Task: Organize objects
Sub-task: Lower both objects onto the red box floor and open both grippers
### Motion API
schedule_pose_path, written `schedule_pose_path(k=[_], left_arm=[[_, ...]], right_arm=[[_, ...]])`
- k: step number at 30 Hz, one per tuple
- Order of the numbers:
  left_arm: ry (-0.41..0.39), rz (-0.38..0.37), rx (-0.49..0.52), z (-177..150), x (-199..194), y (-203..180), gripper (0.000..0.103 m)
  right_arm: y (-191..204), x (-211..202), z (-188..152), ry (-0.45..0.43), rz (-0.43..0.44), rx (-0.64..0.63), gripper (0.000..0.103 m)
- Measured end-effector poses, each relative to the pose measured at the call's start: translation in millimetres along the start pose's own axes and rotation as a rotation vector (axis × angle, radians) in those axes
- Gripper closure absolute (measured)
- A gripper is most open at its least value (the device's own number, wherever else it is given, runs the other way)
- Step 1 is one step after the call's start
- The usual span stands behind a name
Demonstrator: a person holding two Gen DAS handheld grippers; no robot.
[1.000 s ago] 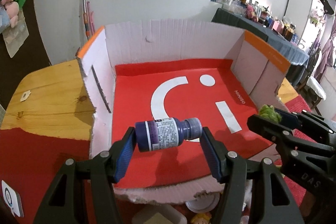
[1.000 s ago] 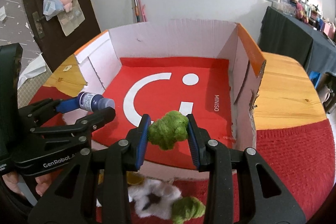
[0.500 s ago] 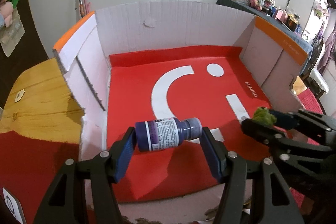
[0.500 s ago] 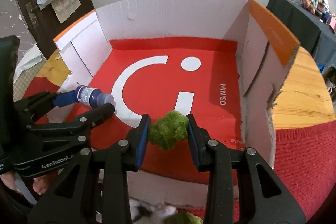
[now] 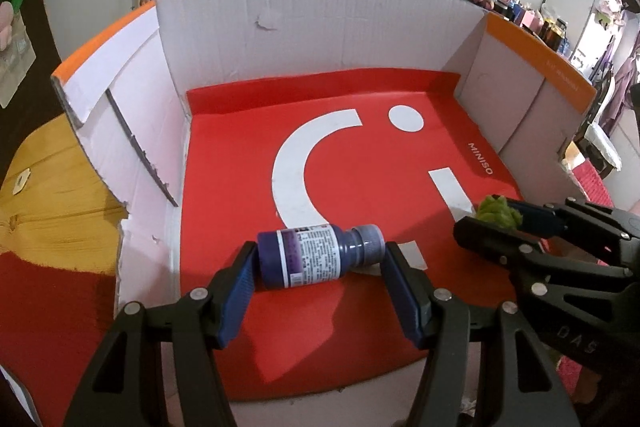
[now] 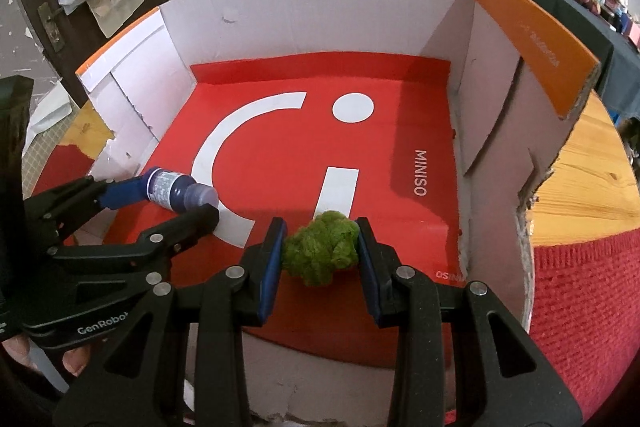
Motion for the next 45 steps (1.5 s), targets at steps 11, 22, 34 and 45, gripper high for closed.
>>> schedule_pose_path(k=[11,22,34,45], left_arm=[[-0.004,-0.002,0.000,-1,-1,1,0.039],[-0.010,0.003,0.002,-1,0,1,0.037],[-0.031,0.012,0.014,-1,-1,-1,0.036],[-0.090,0.035,0.015,-2,-17,-2,0.026]], right_arm=[[0,-1,-2,-0.007,0.009,-0.003,0.069],[0,-1,-1,-0.015,0.015,-0.008,0.068],[4,-3,-2,-0.023,0.005,-0.040,0.064],[6,-20,-7,-0.048,-0.040,-0.060,0.059]])
Point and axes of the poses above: each gripper's, at about its wrist camera, not at the fingertips, and x roughly the way its jaws point, y to its left, z to its top, the point moved 1 cm from there along x, roughly the way its jaws point, and after that the axes turned 10 degrees about -x, right-handed, at the moved point
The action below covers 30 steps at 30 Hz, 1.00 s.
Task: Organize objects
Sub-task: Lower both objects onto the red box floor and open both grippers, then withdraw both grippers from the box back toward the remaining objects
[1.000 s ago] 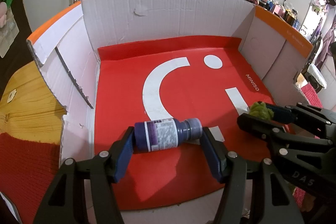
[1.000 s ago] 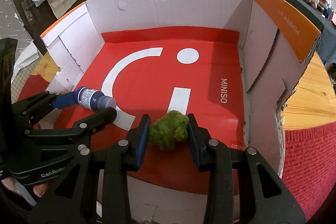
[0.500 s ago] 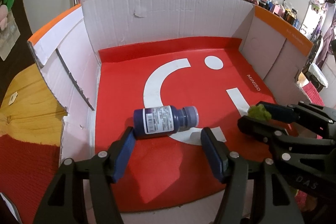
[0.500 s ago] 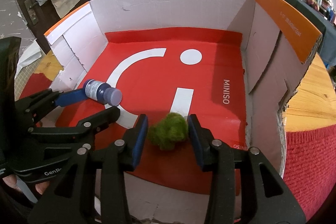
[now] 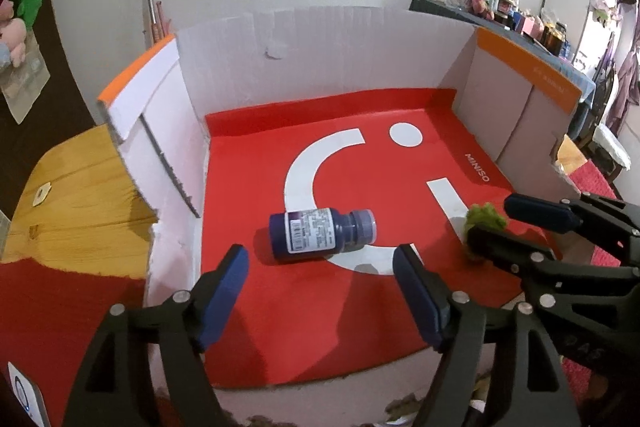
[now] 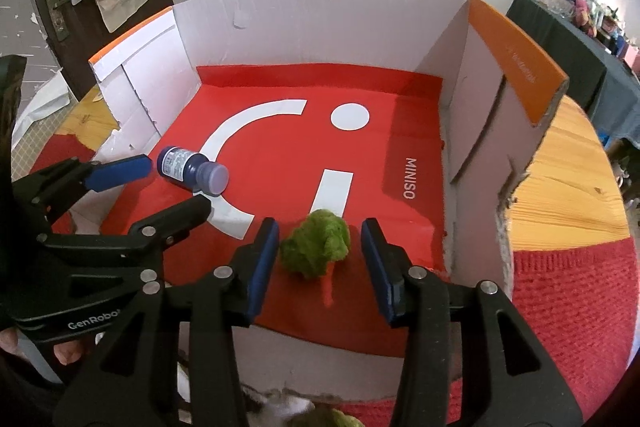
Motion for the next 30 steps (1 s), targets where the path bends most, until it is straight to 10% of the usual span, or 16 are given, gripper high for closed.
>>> schedule_pose_path(k=[30], left_arm=[[-0.163,0.037,-0.051,-31,-65,18,0.001]], right_arm=[[20,-32,-16,-0.055,-0.049,0.014,0.031]])
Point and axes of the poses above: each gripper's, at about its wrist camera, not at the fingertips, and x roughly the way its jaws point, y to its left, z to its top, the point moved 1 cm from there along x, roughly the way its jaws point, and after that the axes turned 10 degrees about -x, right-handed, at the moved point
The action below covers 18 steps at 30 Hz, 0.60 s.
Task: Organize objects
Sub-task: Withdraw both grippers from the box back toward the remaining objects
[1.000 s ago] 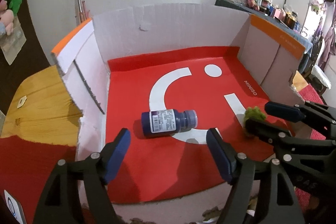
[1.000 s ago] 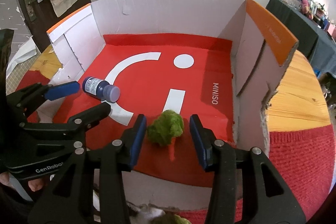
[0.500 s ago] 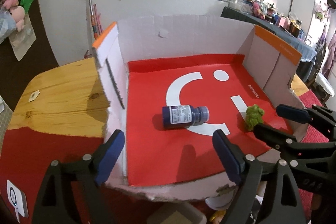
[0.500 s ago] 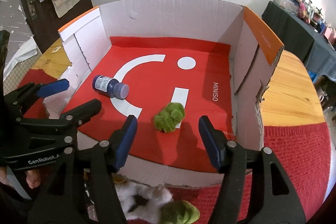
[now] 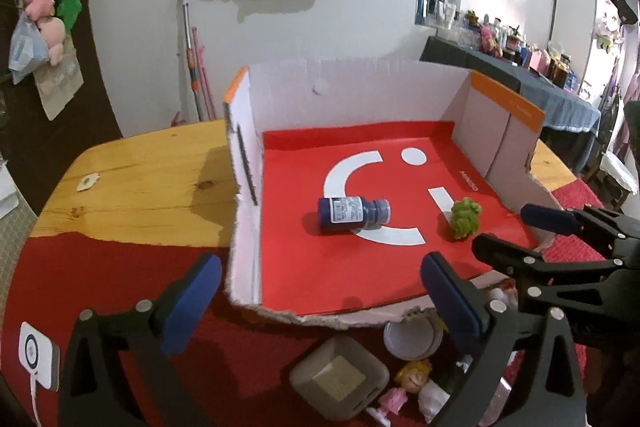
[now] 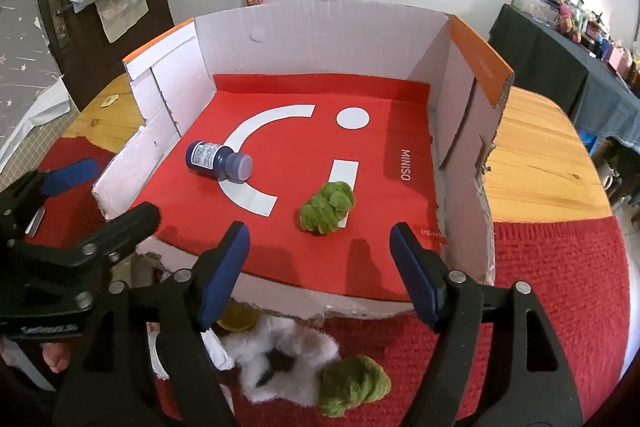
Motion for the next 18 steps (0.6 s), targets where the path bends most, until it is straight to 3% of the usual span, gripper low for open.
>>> schedule_pose_path(k=[18], left_arm=[[-0.050,0.036,-0.060,-19,-16,29,0.000]], right_arm=[[15,-19,-9,-0.066,-0.053,0.032,0.021]])
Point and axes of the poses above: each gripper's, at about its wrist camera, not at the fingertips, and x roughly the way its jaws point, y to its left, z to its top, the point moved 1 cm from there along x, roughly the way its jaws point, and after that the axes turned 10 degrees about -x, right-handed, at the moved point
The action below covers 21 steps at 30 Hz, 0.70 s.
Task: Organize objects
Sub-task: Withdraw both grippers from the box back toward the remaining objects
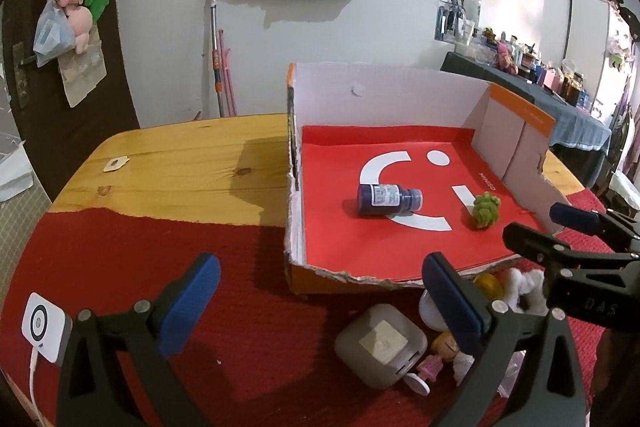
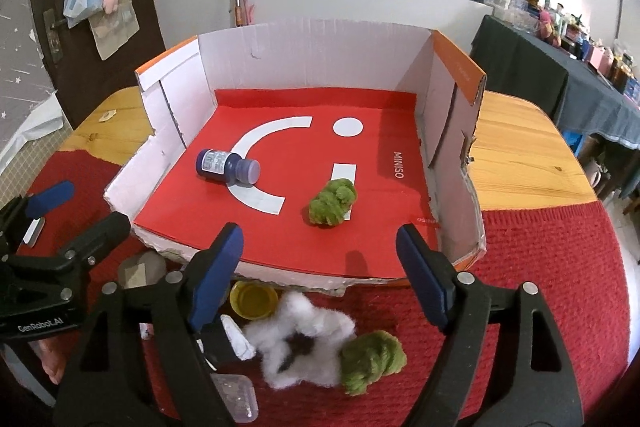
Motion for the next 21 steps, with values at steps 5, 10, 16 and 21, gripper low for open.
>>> schedule_pose_path(k=[5,10,16,21], left_arm=[[0.002,-0.005,-0.023,-3.6,0.2,4.6,0.000],[0.006,-0.009,-0.024,-6.1,-0.4,5.3,0.000],[0.011,-0.008,-0.022,-8.4,-0.7,4.0,0.000],[0.013,-0.015,-0.016,-7.8,-5.4,0.4,0.000]], right_arm=[[3.5,-1.7,-1.0,-0.007,-0.010,-0.007,0.020],[3.1,-3.5,-2.4,-0.015,-0.018,0.002,0.017],[3.7,-4.0,-3.1,-0.020,-0.020,0.005,0.017],[1.6,-8.5,-4.4,-0.032,-0.010,0.020,0.017]])
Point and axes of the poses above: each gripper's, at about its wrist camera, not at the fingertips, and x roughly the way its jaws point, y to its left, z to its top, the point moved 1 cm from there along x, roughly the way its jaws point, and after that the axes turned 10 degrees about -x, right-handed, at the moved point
